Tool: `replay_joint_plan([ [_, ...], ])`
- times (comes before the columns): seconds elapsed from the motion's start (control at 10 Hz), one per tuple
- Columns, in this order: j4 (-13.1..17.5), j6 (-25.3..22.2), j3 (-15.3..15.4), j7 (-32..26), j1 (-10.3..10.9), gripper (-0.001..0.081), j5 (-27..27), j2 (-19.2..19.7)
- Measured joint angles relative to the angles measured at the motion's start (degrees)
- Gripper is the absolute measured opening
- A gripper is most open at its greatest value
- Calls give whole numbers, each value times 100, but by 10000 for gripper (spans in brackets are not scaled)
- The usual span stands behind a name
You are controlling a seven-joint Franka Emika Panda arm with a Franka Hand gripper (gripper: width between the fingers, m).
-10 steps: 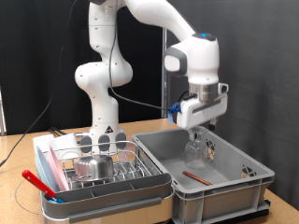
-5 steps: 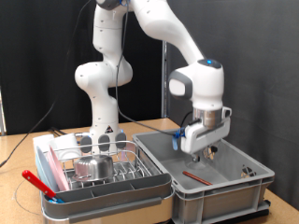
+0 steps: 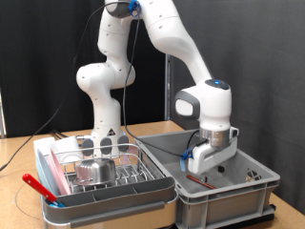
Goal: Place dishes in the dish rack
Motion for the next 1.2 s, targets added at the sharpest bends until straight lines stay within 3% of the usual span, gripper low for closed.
replay_joint_plan([
  [0.8, 289, 329, -67, 5, 57, 806, -39, 801],
  [1.2, 323, 330, -78, 17, 62, 806, -39, 855],
])
